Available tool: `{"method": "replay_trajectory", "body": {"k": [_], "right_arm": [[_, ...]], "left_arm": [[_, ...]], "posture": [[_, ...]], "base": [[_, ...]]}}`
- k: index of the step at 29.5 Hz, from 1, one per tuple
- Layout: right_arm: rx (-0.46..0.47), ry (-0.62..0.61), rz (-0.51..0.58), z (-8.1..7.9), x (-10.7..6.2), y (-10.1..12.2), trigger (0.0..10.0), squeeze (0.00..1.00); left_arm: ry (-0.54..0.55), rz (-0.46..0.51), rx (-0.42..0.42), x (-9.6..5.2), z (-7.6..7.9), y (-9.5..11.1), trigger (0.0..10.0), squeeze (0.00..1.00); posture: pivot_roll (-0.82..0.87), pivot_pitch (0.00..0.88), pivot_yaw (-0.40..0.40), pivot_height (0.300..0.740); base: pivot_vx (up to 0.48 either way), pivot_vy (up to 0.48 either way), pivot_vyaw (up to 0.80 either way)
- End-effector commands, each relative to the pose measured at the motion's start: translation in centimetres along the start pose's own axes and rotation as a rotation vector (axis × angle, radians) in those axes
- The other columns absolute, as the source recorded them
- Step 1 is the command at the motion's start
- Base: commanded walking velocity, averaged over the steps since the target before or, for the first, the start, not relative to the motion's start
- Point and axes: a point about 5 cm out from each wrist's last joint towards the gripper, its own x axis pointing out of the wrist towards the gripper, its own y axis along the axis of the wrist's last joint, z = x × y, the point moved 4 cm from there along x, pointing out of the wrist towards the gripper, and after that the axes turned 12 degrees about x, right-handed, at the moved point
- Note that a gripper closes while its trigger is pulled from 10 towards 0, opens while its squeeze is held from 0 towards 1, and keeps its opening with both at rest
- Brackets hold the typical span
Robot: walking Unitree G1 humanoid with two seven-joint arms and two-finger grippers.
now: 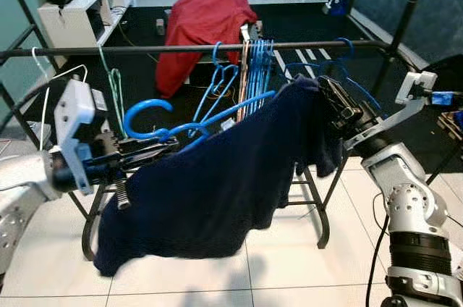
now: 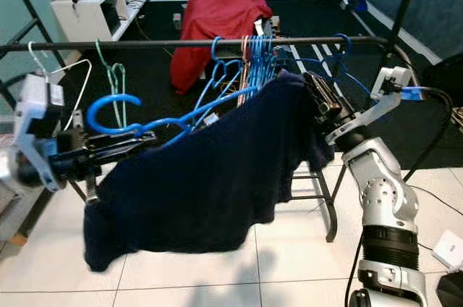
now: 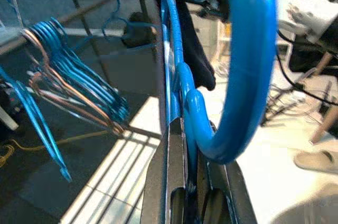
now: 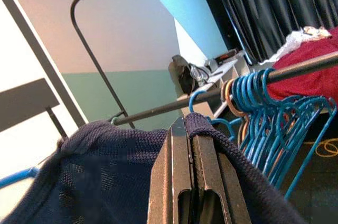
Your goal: Hang hanger
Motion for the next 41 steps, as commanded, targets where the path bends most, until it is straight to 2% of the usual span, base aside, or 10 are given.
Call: {"method": "replay_trajectory", "body": {"k": [1,12,21,30,34,37,38,39,40,41], "right_arm": [[-0.006,-0.015,0.043,0.3,0.0,0.8,0.0,0.00],[0.060,0.061,0.116,-1.0,0.1,1.9,0.0,0.00],[0.059,0.061,-0.038,-1.9,0.6,-3.8,0.0,0.00],[0.066,0.060,-0.041,-2.1,0.9,-4.2,0.0,0.00],[0.079,0.062,-0.050,-2.2,1.0,-4.7,0.0,0.00],[0.063,0.062,-0.081,-2.4,1.0,-5.8,0.0,0.00],[-0.006,-0.017,-0.131,-1.0,0.6,-6.8,0.0,0.00],[-0.006,-0.017,-0.131,-1.0,0.6,-6.8,0.0,0.00],[-0.062,-0.073,-0.168,0.1,0.3,-7.4,8.9,0.00],[-0.062,-0.073,-0.168,0.1,0.3,-7.4,8.9,0.00]], "left_arm": [[-0.026,-0.029,0.043,-0.1,0.3,0.0,10.0,0.00],[0.045,-0.141,0.086,1.4,0.0,-2.8,10.0,0.00],[0.579,0.295,-0.119,5.4,-5.1,1.8,10.0,0.00],[0.649,0.361,-0.173,5.4,-5.9,2.0,10.0,0.00],[0.681,0.516,-0.250,4.4,-7.0,3.8,10.0,0.00],[0.765,0.536,-0.261,3.6,-8.2,3.9,10.0,0.00],[0.798,0.288,-0.129,4.0,-8.1,0.9,10.0,0.00],[0.798,0.288,-0.129,4.0,-8.1,0.9,10.0,0.00],[0.799,0.095,-0.019,4.1,-7.7,-1.5,10.0,0.00],[0.799,0.095,-0.019,4.1,-7.7,-1.5,10.0,0.00]], "posture": [[-0.05,0.059,-0.012,0.740],[-0.06,0.066,-0.008,0.740],[-0.06,0.064,-0.004,0.740],[-0.06,0.064,-0.003,0.740],[-0.05,0.063,-0.001,0.740],[-0.05,0.061,-0.001,0.740],[-0.05,0.062,0.001,0.740],[-0.05,0.062,0.001,0.740],[-0.05,0.062,0.001,0.740],[-0.05,0.062,0.001,0.740]], "base": [[0.000,0.000,0.00],[0.000,0.000,0.00],[0.000,0.000,0.00],[0.000,0.000,0.00],[0.000,0.000,0.00],[0.000,0.000,0.00],[0.000,0.000,0.00],[0.000,0.000,0.00],[0.000,0.000,0.00],[0.000,0.000,0.00]]}}
